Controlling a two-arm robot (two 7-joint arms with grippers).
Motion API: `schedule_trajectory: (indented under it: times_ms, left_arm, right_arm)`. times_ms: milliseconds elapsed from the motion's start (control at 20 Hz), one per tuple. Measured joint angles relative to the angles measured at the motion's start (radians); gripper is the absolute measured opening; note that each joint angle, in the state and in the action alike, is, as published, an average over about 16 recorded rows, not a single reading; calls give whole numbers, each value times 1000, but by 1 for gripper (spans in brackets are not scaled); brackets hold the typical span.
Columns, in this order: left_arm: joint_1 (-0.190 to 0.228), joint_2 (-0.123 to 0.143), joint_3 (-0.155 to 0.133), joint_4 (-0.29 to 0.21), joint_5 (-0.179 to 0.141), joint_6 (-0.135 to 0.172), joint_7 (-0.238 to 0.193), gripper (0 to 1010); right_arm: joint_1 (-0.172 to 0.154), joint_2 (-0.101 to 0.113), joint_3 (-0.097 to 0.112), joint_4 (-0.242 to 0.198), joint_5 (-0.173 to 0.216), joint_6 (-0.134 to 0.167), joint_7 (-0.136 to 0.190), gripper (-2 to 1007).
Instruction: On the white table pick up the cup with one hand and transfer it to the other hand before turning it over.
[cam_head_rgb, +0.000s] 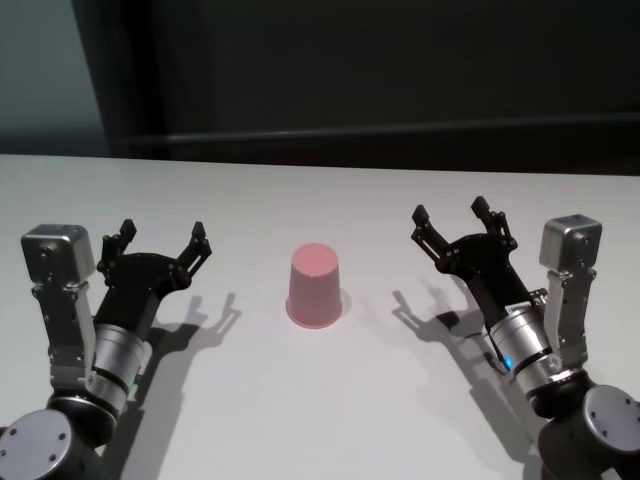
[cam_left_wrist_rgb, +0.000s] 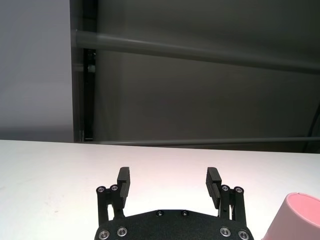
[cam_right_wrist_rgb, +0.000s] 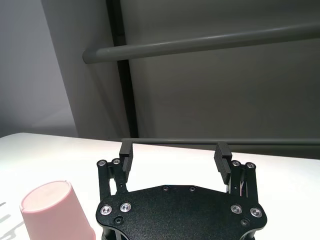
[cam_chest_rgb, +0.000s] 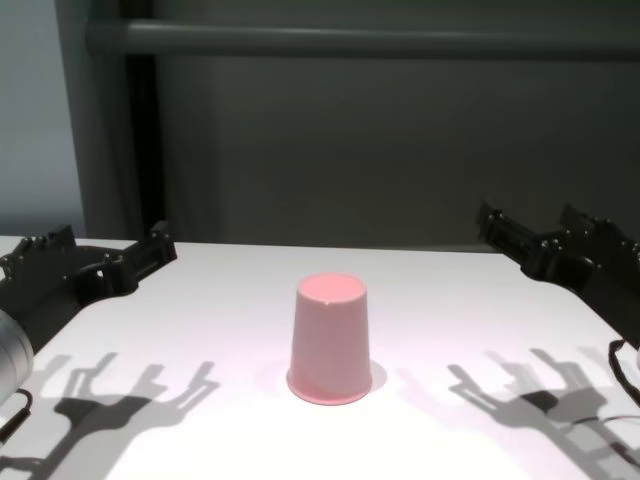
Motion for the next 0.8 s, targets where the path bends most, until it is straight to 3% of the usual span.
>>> schedule_trajectory:
  times_ms: [800]
  left_arm:
    - [0,0,0,0,0,0,0,1003]
  right_arm:
    - [-52,-21,32,-33,-63,-1,-24,1000]
